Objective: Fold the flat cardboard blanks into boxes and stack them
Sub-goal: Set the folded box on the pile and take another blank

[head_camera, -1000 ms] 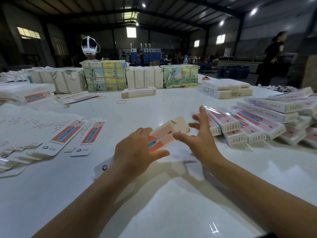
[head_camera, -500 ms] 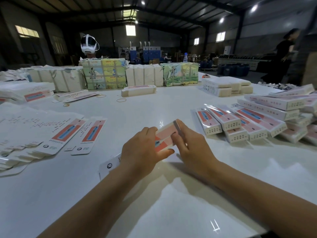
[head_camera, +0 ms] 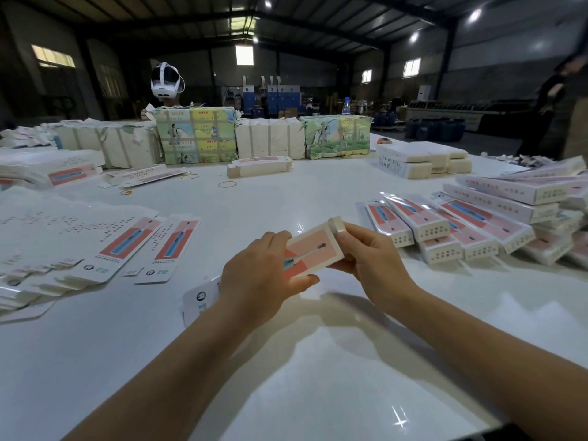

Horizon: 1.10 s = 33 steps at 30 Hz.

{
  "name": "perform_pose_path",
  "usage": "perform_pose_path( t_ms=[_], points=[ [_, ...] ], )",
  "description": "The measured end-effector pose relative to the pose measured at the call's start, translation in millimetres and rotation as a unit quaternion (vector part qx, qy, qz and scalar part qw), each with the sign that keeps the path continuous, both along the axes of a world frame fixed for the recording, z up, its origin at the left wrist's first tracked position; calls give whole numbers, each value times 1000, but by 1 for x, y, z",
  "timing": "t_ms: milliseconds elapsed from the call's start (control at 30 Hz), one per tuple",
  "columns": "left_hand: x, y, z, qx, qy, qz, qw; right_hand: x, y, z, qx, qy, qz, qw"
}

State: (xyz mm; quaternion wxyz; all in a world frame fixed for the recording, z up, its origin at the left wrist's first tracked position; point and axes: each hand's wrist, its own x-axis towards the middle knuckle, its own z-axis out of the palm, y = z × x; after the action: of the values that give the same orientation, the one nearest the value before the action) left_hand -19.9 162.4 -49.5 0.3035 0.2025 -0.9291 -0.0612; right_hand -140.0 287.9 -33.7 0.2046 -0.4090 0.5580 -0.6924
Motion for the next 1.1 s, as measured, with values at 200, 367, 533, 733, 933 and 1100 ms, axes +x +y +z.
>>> perform_pose_path(
  t_ms=[200,367,533,733,933,1100],
  points=[
    [0,-1,-2,-22,15,6,1000,0,0,1,11,24,29,999],
    [1,1,-2,-46,6,14,999,-2,1,-4,52,116,-17,992],
    [0,3,1,-48,7,17,999,2,3,-6,84,255,-67,961],
    [-1,10,4,-47,14,24,998,8,4,-8,90,351,-105,926],
    [1,8,4,-51,-29,30,998,3,6,-6,127,371,-93,915],
    [3,4,7,-12,-15,32,999,2,1,-5,106,266,-38,957]
  ],
)
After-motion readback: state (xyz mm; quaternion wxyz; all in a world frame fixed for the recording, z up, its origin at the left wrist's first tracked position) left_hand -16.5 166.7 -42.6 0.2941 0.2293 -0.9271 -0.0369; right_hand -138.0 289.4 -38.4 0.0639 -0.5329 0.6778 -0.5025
